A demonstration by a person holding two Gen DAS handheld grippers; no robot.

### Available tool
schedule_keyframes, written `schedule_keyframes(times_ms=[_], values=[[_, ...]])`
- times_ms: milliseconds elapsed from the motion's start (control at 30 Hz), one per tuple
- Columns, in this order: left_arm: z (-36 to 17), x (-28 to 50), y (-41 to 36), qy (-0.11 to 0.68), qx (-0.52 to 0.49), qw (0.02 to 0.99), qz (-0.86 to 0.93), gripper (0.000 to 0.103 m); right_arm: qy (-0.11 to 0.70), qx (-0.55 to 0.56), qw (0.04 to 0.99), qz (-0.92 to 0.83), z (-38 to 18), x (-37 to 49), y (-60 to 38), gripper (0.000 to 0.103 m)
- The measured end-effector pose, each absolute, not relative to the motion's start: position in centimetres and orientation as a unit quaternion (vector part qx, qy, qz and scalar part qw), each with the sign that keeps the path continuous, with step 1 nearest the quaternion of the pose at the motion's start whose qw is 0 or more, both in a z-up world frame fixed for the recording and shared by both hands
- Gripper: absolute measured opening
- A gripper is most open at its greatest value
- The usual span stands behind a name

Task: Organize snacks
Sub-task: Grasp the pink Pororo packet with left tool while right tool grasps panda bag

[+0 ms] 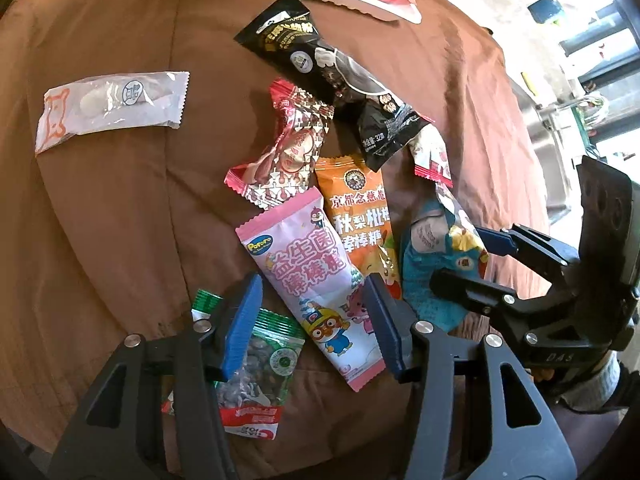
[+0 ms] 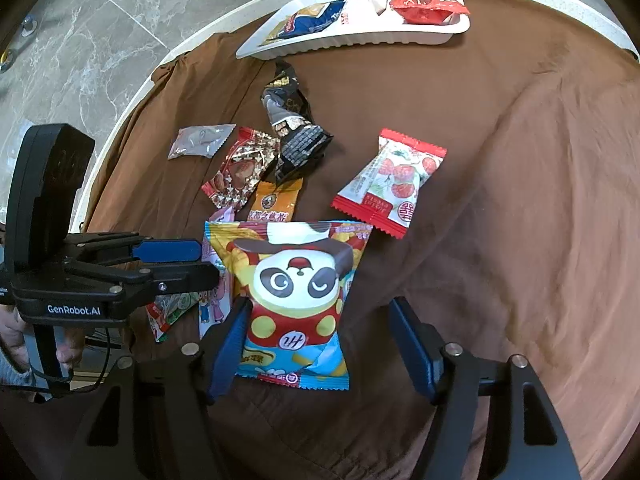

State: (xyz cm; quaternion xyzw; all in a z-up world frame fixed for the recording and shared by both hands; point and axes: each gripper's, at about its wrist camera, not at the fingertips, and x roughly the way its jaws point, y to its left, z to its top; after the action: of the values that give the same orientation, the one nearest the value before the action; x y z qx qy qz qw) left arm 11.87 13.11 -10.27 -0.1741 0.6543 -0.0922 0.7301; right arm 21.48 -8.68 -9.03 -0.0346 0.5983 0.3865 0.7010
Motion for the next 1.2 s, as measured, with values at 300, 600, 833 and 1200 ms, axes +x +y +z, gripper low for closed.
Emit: schedule_keyframes(times_ms=[300, 600, 833, 1200], values=[[-10.3, 11.8, 11.9, 0.652, -0.142, 0.740, -0.082, 0.053, 0.596, -0.026, 0.697, 0.397, -9.2, 21.3, -8.3, 0.042], [-10.4, 11.1, 11.8, 0.639, -0.148, 0.751, -0.083, 0.023, 0.596, -0.006, 0.699, 0.395, -9.3, 21.4, -8.8, 0.039], [-10.5, 11.2, 12.6, 0.643, -0.177, 0.742, -0.073, 0.017, 0.594, -0.010, 0.702, 0.392, -9.2, 21.1, -8.9, 0.039], [-10.4, 11.5, 11.5, 0.657, -0.169, 0.732, -0.053, 0.058, 0.588, -0.008, 0.708, 0.391, -9.3, 20.7, -8.9, 0.039]])
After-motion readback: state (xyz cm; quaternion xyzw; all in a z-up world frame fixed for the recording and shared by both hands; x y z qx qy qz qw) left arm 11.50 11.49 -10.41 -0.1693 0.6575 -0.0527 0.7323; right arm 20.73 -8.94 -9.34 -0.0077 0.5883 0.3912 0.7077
